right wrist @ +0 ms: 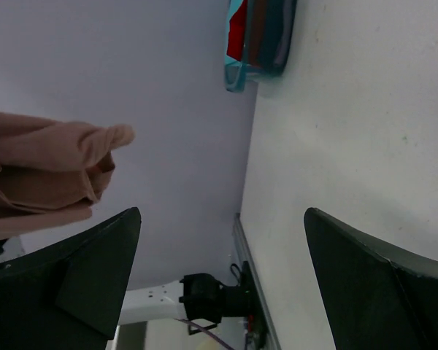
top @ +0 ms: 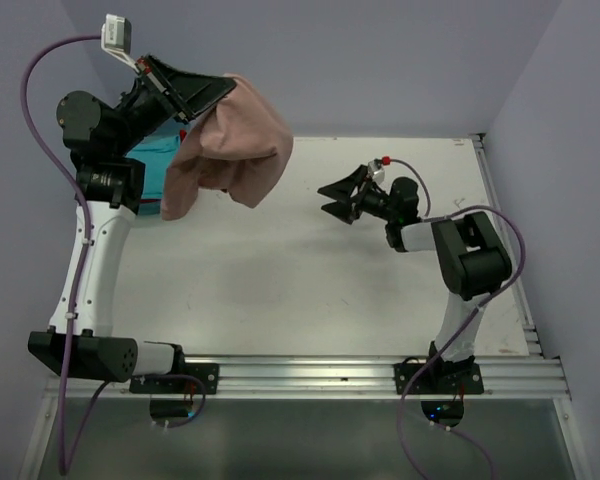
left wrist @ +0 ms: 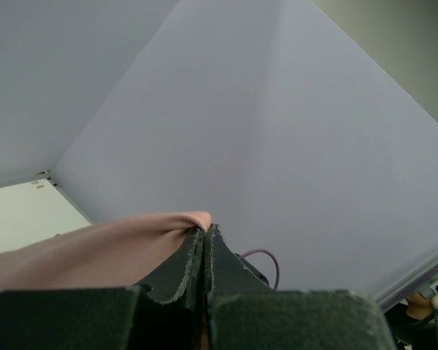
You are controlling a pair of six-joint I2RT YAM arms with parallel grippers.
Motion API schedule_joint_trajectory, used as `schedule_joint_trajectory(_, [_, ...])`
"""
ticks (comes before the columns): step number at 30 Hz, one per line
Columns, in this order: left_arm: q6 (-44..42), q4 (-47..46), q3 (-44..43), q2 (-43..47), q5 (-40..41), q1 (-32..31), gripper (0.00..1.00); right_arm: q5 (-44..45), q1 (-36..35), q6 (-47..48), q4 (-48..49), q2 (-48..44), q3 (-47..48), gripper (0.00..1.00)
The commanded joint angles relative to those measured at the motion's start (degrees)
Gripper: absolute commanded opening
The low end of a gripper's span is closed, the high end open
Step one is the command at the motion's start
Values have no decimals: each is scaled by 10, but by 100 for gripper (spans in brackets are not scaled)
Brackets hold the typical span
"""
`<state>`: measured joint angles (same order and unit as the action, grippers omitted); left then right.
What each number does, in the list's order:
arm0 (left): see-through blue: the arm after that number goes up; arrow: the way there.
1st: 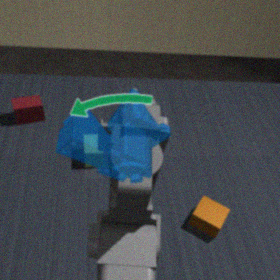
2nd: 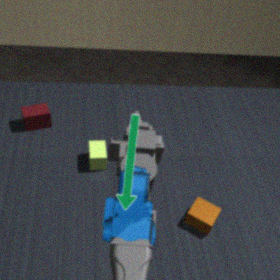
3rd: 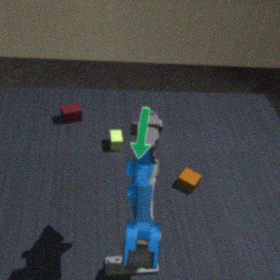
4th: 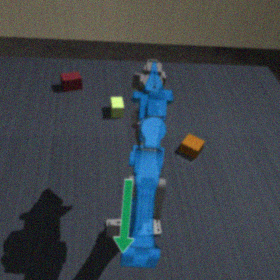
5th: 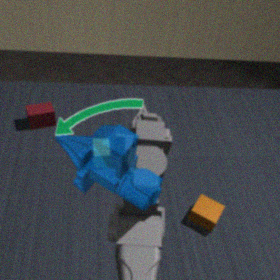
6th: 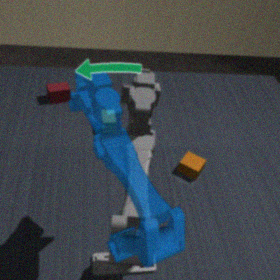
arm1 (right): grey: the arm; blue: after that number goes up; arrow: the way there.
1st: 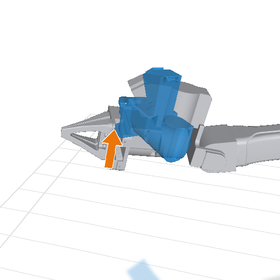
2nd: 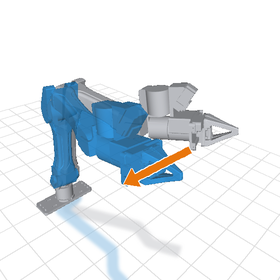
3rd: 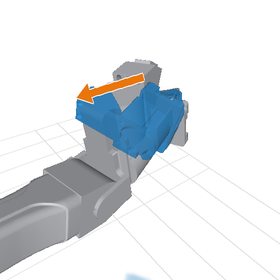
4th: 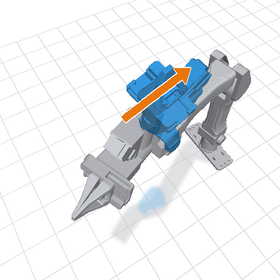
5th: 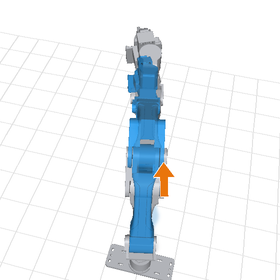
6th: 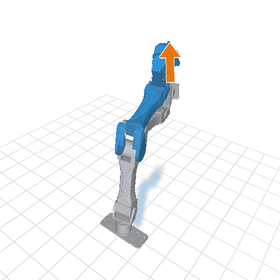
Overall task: Fold and stack the t-shirts
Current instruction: Flatten out the tshirt
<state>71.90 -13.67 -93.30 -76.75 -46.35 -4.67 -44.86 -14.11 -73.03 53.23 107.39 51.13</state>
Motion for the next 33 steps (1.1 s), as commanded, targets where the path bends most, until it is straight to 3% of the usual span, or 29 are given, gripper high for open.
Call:
schedule_joint_trajectory(1, [21, -43, -19, 1, -1, -9, 0, -71, -20, -225, 379, 68, 25, 99])
schedule_joint_trajectory(4, [19, -38, -21, -2, -2, -14, 0, -77, -39, -175, 355, 53, 21, 99])
schedule_joint_trajectory(10, [18, -40, 5, -4, -1, -32, 0, -100, -61, -40, 171, -10, 56, 99])
schedule_joint_trajectory(19, [38, -78, 29, -9, 11, -91, 0, -73, -62, 36, 63, 4, 120, 99])
schedule_joint_trajectory(24, [46, -92, 29, -23, 15, -134, 0, -77, -69, 22, 85, 42, 154, 99])
schedule_joint_trajectory(29, [56, -106, 35, -32, 13, -165, 0, -71, -88, 18, 102, 50, 163, 84])
schedule_joint_trajectory(33, [61, -110, 35, -32, 15, -181, 0, -73, -92, 21, 108, 55, 166, 84])
